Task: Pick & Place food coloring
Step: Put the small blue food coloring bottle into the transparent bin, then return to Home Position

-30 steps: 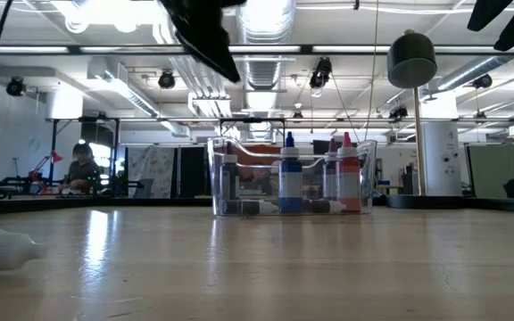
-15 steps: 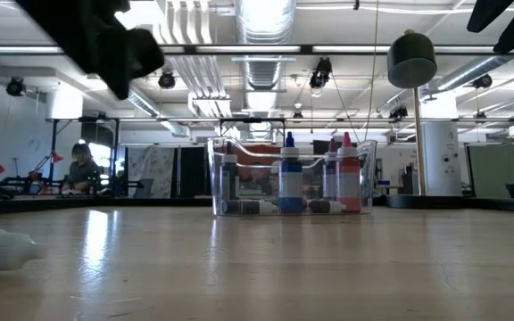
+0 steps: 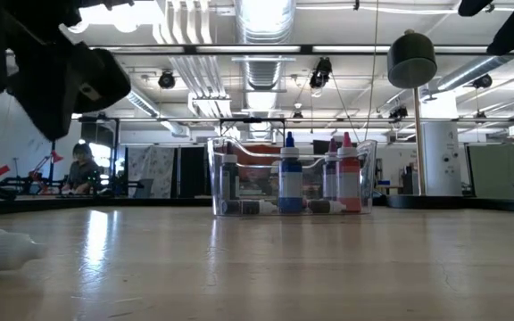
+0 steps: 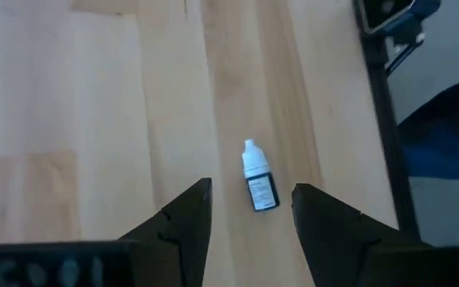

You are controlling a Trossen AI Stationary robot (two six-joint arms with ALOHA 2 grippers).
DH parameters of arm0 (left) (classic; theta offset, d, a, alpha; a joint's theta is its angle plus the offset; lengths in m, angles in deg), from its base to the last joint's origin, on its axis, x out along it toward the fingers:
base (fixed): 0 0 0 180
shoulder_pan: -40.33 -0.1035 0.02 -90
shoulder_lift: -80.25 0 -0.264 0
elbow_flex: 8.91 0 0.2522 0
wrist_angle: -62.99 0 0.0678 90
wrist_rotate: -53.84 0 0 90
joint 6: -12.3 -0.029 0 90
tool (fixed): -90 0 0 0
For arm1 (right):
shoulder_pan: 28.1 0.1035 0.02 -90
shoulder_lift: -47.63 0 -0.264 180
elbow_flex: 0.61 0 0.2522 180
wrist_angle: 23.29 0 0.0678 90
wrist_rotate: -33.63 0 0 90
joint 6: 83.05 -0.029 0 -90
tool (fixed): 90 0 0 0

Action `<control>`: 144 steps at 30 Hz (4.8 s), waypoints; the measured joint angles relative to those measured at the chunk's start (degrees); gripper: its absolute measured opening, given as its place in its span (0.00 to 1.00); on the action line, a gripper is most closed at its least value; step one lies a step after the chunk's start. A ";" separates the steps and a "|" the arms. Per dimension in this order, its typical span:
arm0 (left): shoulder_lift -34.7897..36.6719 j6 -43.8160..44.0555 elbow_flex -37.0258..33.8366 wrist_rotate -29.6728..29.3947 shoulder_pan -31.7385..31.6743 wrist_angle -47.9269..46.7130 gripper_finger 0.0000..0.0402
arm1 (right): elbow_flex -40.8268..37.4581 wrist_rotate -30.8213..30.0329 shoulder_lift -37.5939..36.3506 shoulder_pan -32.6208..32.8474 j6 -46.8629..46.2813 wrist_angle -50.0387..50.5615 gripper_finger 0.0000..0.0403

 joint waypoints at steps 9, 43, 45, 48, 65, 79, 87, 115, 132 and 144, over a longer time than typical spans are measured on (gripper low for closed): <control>-9.67 2.96 5.83 -2.61 0.79 -0.10 0.37 | 0.11 4.63 2.08 0.15 -1.24 -3.96 0.45; -21.07 14.83 18.43 -8.87 5.26 -14.31 0.37 | -0.61 5.98 2.41 1.29 -0.56 -4.77 0.36; -21.62 14.85 18.43 -8.92 5.46 -14.03 0.37 | -0.61 5.97 2.41 1.29 -0.56 -4.76 0.36; -22.98 14.55 18.47 -9.41 5.58 -13.57 0.37 | -0.63 5.85 2.41 1.29 -0.55 -4.75 0.37; -23.74 10.64 18.58 -12.06 5.62 -15.92 0.26 | -0.74 5.86 2.41 1.25 -0.99 -4.71 0.35; -20.32 3.97 18.18 -12.71 1.23 -21.67 0.15 | -0.05 1.41 2.30 1.25 -2.66 -4.68 0.32; -8.93 -5.70 20.00 -18.23 -10.80 -25.62 0.15 | 3.01 -0.99 2.28 1.25 1.28 -4.14 0.29; 3.75 -19.55 28.31 -11.21 -34.46 -16.99 0.46 | 6.03 -8.35 1.10 -2.62 -1.02 10.39 0.29; 23.59 4.26 14.81 -16.88 -20.29 -19.35 0.46 | 11.16 -0.93 -2.81 -5.63 21.32 2.25 0.30; 31.60 16.46 1.26 -13.27 -9.80 -2.33 0.46 | 0.07 13.87 -5.32 -12.34 55.91 -45.49 0.32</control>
